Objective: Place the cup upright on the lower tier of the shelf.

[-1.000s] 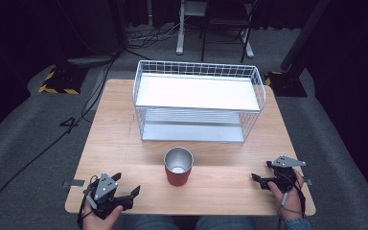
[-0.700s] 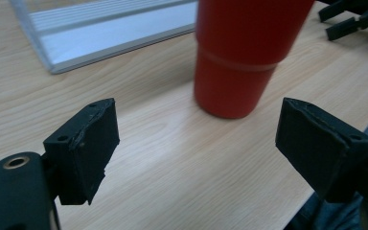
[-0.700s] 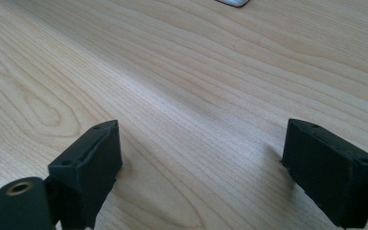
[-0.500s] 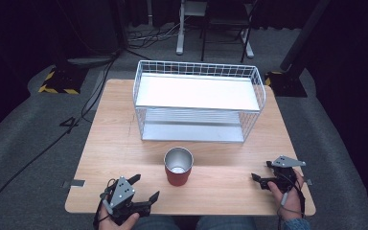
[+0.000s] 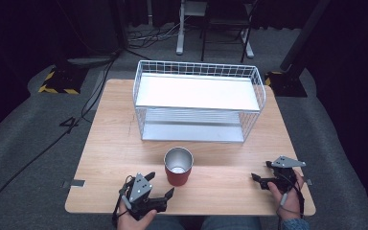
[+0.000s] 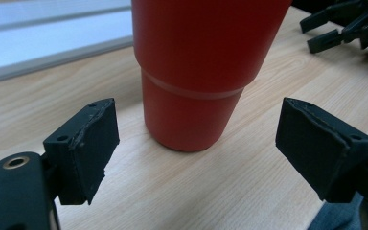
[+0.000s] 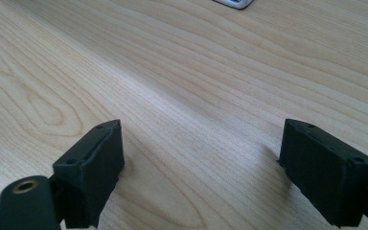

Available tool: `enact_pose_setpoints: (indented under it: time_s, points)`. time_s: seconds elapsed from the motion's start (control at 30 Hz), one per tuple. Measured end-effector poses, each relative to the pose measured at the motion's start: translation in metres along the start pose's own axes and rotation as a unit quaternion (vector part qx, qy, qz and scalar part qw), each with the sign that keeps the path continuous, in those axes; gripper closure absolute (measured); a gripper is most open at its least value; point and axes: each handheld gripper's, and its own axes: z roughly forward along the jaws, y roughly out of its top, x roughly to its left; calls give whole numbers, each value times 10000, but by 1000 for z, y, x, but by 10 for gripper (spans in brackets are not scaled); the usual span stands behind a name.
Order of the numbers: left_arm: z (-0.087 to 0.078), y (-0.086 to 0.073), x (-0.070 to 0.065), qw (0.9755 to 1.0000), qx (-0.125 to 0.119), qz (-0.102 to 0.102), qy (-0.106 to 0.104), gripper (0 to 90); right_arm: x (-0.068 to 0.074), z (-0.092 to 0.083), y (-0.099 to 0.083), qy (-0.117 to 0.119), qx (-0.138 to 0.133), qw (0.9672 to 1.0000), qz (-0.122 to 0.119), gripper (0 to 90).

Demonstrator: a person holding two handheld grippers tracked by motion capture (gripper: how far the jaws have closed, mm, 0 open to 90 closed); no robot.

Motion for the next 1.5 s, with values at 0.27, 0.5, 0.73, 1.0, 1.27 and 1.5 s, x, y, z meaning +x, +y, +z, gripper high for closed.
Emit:
enact_pose_setpoints:
  time_s: [0.27, 0.5, 0.73, 1.0, 1.27, 1.5]
  points:
    - [22, 3, -3, 9997, 231, -82, 27, 154, 0, 0, 0, 16, 11, 10000, 13, 155]
    - [39, 8, -5, 9992, 344, -195, 115, 154, 0, 0, 0, 15, 13, 10000, 12, 155]
    - [53, 11, -5, 9986, 414, -272, 202, 154, 0, 0, 0, 16, 12, 10000, 14, 155]
    - [63, 14, -9, 9983, 322, -367, 321, 133, -1, 0, 0, 22, 15, 10000, 19, 154]
    - [65, 11, -9, 9989, 178, -259, 343, 131, -1, 0, 0, 23, 15, 10000, 20, 154]
    - [67, 11, -11, 9990, 97, -92, 417, 148, -1, 0, 0, 18, 15, 10000, 15, 154]
